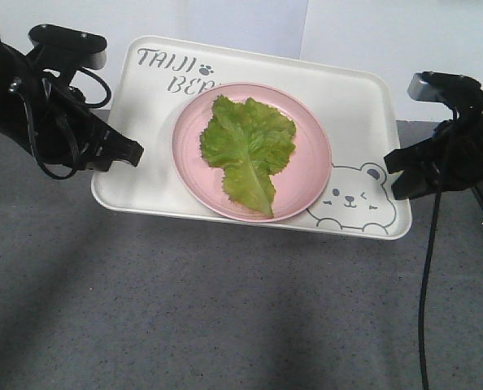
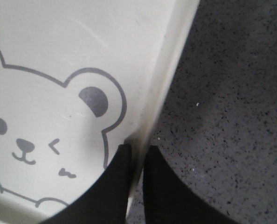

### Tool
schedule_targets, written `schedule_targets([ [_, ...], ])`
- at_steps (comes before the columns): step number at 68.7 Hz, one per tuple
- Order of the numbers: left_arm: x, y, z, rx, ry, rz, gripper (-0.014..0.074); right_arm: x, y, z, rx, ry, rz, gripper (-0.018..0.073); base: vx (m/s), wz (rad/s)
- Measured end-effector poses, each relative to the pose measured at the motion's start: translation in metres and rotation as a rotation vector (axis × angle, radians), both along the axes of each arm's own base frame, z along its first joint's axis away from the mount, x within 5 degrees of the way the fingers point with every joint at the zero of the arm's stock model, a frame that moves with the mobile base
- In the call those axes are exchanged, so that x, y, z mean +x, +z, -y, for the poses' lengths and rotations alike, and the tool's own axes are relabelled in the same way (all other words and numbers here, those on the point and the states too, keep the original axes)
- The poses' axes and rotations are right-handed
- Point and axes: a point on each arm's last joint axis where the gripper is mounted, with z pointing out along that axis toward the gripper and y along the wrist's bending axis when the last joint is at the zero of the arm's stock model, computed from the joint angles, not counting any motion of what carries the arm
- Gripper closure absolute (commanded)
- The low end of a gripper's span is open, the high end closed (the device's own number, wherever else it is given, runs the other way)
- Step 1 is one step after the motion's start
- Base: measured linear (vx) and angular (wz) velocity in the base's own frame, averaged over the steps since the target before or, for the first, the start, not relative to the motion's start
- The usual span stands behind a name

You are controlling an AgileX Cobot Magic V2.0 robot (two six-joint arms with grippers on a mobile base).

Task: Transfer vegetables to tray and serve
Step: 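Lower the tray onto the countertop with both grippers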

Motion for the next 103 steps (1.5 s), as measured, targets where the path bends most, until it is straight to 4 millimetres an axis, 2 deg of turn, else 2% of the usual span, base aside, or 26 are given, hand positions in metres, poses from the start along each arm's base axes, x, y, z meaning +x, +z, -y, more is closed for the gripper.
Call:
schedule_targets([
  [10, 0.01, -0.013, -0.002, 0.068, 0.042, -0.025, 0.0602, 0.019, -0.007, -0.015, -0.025, 0.05, -0.003, 0.0555, 0.0, 0.0],
  [25, 0.03, -0.049, -0.001, 0.168, 0.069, -0.123, 0.0602, 0.035, -0.028, -0.035, -0.093, 0.09, -0.056, 0.0555, 0.0, 0.0],
  [41, 0.044, -0.081, 0.006, 0.194, 0.066, -0.209, 0.0602, 0.042, -0.056, -0.038, -0.155, 0.081, -0.163, 0.0555, 0.0, 0.0],
  [56, 0.052, -0.105, 0.011, 0.202, 0.063, -0.269, 0.0602, 0.043, -0.072, -0.037, -0.184, 0.081, -0.242, 0.0552, 0.0, 0.0],
  [82, 0.058, -0.126, 0.014, 0.22, 0.06, -0.321, 0.0602, 0.043, -0.076, -0.037, -0.196, 0.088, -0.26, 0.0519, 0.0, 0.0],
  [92, 0.06, -0.134, 0.016, 0.225, 0.06, -0.342, 0.0602, 0.041, -0.076, -0.037, -0.201, 0.101, -0.28, 0.0465, 0.0, 0.0],
  [103, 0.061, -0.14, 0.017, 0.227, 0.06, -0.36, 0.0598, 0.038, -0.076, -0.039, -0.223, 0.144, -0.301, 0.0363, 0.0, 0.0],
])
